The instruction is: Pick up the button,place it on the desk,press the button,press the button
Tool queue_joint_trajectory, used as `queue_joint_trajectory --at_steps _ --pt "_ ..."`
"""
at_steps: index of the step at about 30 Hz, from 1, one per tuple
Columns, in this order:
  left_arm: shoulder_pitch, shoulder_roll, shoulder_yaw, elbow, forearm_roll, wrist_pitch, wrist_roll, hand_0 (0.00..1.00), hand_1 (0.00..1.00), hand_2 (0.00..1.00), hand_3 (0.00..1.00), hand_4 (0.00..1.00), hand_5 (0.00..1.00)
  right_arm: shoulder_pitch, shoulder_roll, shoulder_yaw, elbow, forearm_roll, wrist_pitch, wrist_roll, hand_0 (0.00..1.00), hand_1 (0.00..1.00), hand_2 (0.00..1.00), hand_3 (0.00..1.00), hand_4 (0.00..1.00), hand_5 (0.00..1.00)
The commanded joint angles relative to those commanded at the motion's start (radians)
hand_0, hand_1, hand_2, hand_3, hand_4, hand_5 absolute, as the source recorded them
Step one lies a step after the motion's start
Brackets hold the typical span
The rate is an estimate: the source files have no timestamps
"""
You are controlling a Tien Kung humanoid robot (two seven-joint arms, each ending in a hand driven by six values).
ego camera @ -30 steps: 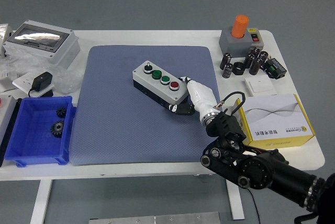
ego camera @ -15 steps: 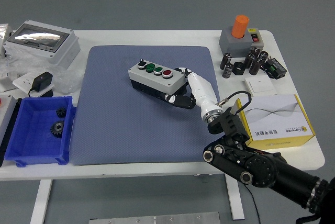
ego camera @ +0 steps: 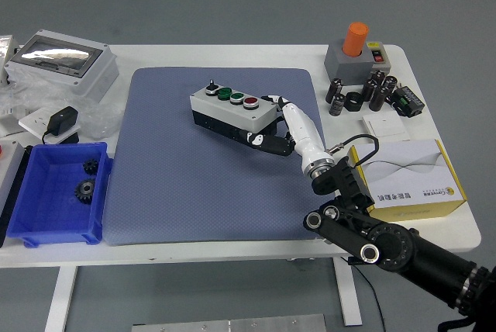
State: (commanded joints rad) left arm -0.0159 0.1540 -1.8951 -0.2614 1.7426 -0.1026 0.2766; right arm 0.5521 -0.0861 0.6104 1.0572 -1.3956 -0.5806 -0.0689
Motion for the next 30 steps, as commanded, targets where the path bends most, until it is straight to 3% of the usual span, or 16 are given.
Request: queue_joint_trajectory --at_steps 6,9,15,20,24,30 --pt "0.002 0.0 0.0 -0.003 0.0 0.001 0.005 0.72 0.694 0.681 0.832 0.518 0.811 -0.004 -0.007 0.038 0.019 0.135 0.026 0.107 0.139 0.319 0.308 0.204 0.37 0.305" --pt "0.001 -0.001 -0.001 -0.004 0.003 0.001 0.006 0.719 0.693 0.68 0.831 0.52 0.814 -0.006 -0.022 0.036 0.071 0.167 0.048 0.157 0.13 0.304 0.299 0.204 0.369 0.306" --pt "0.001 -0.004 -0.003 -0.004 0.007 0.001 0.005 0.718 0.692 0.678 0.829 0.518 0.811 -0.013 -0.082 -0.028 0.202 0.123 0.139 0.255 0.127 0.297 0.29 0.204 0.369 0.307" --pt "0.0 -0.008 -0.005 -0.004 0.011 0.0 0.004 0.718 0.692 0.678 0.829 0.518 0.811 -0.009 -0.102 -0.132 0.284 0.004 0.082 0.255 0.127 0.297 0.29 0.204 0.369 0.307" --pt "-0.003 -0.01 -0.009 -0.002 0.016 -0.002 0.0 0.718 0.691 0.678 0.828 0.519 0.812 -0.003 -0.087 -0.18 0.26 -0.092 0.039 0.245 0.127 0.299 0.289 0.205 0.368 0.293" --pt "-0.003 -0.012 -0.008 -0.003 0.017 -0.002 0.001 0.717 0.691 0.677 0.828 0.521 0.814 0.012 -0.062 -0.196 0.162 -0.198 0.026 0.253 0.141 0.302 0.29 0.21 0.368 0.283"
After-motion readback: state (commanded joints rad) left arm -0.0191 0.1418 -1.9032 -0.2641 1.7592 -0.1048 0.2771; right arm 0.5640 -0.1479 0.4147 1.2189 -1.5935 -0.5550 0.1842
